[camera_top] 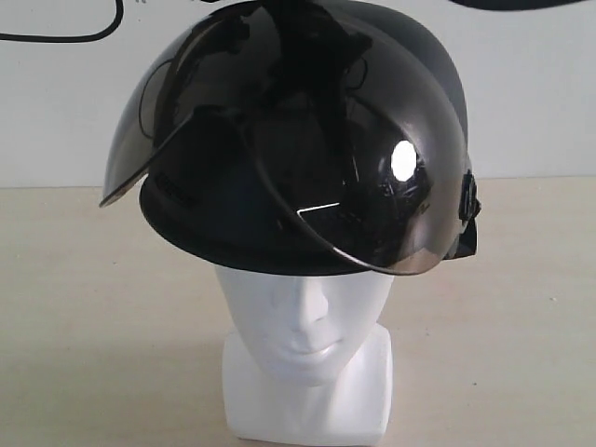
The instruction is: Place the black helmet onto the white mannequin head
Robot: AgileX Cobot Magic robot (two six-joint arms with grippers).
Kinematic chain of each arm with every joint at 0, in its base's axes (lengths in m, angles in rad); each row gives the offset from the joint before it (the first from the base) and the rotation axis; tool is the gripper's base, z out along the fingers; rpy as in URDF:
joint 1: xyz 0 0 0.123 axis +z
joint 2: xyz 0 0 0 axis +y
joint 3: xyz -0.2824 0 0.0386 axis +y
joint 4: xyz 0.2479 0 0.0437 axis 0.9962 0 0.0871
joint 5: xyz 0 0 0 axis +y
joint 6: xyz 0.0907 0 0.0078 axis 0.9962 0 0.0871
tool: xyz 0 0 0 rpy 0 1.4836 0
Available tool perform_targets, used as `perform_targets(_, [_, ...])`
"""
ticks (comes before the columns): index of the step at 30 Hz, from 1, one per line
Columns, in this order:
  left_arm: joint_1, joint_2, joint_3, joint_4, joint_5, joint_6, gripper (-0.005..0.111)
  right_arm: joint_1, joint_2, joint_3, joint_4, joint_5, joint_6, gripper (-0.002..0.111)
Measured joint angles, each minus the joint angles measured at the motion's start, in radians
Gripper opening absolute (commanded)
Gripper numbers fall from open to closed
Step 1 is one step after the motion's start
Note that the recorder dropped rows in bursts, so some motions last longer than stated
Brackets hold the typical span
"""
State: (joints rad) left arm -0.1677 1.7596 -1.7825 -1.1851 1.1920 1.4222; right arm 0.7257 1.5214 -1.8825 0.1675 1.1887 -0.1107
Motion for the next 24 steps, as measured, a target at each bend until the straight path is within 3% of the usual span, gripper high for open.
perform_targets(24, [0.0, 0.0, 0.0, 0.004, 0.0, -0.004, 0.004, 0.002, -0.097, 0.182, 0.076, -0.061, 0.016, 0.0])
